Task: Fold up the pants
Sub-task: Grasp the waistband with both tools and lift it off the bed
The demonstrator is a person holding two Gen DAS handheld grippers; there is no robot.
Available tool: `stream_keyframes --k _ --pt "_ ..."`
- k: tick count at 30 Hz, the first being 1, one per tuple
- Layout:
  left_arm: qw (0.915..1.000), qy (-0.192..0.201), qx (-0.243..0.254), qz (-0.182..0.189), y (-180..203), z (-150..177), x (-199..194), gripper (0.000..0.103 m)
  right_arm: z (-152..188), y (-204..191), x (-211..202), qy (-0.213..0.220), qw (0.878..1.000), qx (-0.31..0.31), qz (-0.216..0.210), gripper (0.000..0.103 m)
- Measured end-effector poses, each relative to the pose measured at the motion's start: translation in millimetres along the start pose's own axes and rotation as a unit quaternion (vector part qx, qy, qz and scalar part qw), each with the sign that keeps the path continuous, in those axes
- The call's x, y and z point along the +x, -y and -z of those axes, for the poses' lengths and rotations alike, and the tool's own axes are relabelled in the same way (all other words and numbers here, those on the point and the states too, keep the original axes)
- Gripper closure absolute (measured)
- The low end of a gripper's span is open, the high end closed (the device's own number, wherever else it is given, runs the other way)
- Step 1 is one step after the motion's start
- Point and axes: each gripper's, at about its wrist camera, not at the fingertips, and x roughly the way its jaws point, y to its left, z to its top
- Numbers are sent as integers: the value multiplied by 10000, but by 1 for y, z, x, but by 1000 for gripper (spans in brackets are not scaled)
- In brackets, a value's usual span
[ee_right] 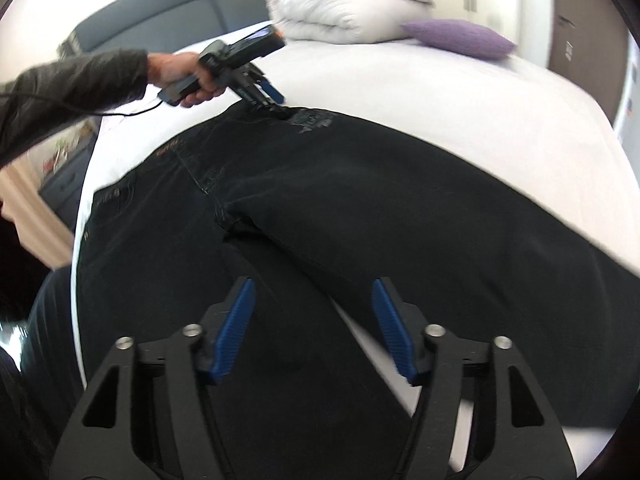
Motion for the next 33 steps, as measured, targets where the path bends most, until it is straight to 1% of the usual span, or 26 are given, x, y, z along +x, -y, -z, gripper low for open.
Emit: stream_keyframes --k 1,2,3,4,6,9,12,13,14,16,17,19,20,21,23,27,32,33 --pt "10000 22 -6 -3 5 2 -1 64 -7 -1 3 -25 9999 -130 2 54" --pt "10000 41 17 -29 9 3 -2 77 -15 -1 5 -53 9997 -233 43 56" --pt "10000 54 60 -55 15 5 -3 87 -24 -1 8 -70 9994 -341 71 62" --pt "9996 91 151 -216 23 8 -5 88 -30 1 8 -80 9991 -421 77 70" --pt "9978 222 328 -525 36 15 -13 94 -51 1 12 -108 9974 -660 254 72" --pt "9947 647 362 -719 53 34 -36 96 -79 -3 18 -211 9910 -1258 401 77" --pt "9884 1117 412 -942 71 54 -67 96 -110 -8 33 -382 9815 -1796 547 77" --pt "9865 1239 419 -989 76 60 -75 96 -121 -8 39 -449 9794 -1897 526 77" --pt "9849 1344 418 -1012 72 65 -81 96 -131 -8 44 -508 9784 -1942 501 77" --pt "9811 1500 488 -1121 79 76 -86 96 -149 -10 57 -605 9755 -2041 559 77" --pt "9799 1542 523 -1153 86 79 -88 96 -158 -11 64 -626 9740 -2079 643 77" --pt "9795 1585 547 -1118 96 86 -90 96 -171 -14 75 -634 9731 -2108 683 77" --pt "9790 1610 553 -1118 96 91 -94 96 -175 -15 81 -674 9718 -2134 737 77" --pt "9787 1634 547 -1115 91 90 -95 96 -177 -17 87 -728 9701 -2179 780 77" --pt "9779 1713 500 -1087 89 94 -101 96 -181 -21 99 -839 9684 -2234 727 77" --pt "9766 1801 474 -1072 92 100 -109 96 -184 -20 112 -1035 9644 -2311 765 77" --pt "9761 1850 490 -1032 90 104 -114 97 -188 -13 130 -1298 9659 -2123 713 77" --pt "9759 1851 489 -1045 90 105 -114 97 -190 -16 134 -1318 9658 -2124 684 80"
